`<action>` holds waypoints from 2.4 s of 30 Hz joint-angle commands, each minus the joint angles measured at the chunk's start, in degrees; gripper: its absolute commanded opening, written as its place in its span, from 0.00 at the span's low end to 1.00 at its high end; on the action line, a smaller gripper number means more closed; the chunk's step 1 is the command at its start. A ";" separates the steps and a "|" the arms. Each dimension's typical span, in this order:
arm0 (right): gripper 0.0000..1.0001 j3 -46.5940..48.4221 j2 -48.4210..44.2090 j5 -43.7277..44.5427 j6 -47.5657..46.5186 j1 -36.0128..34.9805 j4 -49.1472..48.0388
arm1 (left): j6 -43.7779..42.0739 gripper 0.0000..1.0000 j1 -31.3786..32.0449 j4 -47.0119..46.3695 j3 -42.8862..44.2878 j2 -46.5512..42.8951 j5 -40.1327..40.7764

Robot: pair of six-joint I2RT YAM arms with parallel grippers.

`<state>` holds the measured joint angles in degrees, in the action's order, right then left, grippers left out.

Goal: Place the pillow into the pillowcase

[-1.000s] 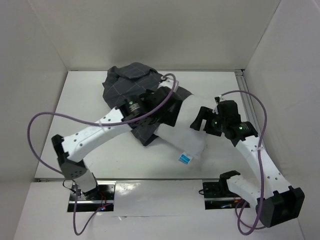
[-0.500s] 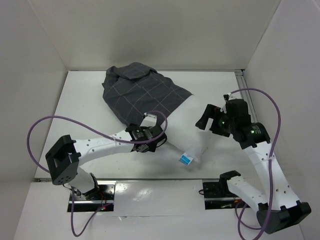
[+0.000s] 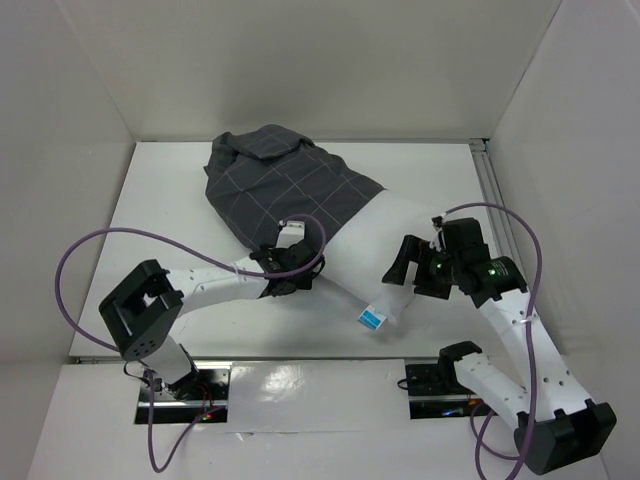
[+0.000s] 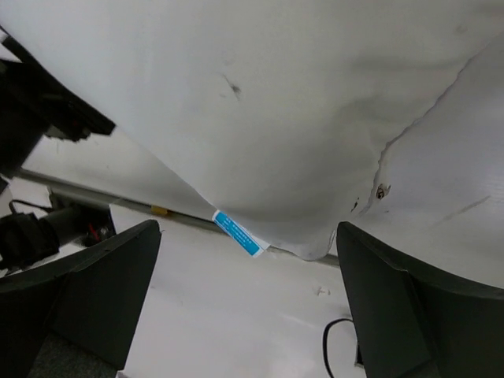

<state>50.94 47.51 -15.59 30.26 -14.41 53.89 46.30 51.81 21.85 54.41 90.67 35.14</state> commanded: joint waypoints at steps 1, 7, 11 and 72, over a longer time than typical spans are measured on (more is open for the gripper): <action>1.00 -1.89 0.31 -6.29 -0.82 0.00 -3.26 | -1.04 0.84 -2.42 -3.39 -0.18 1.08 -2.61; 1.00 -2.50 1.97 -4.97 -1.96 0.00 -6.24 | -2.36 0.00 -3.74 -1.82 2.44 0.56 -3.14; 1.00 -3.92 3.03 -4.36 -1.96 0.00 -12.03 | -1.84 0.00 -1.99 0.39 4.39 -1.72 -3.14; 0.00 15.95 5.66 2.05 -2.49 0.00 -0.07 | -16.68 0.00 0.42 25.44 74.61 5.73 -26.59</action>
<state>66.81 50.09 -13.19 28.58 -13.63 55.64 32.64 61.43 61.73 125.80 92.68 12.19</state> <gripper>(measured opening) 0.028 0.041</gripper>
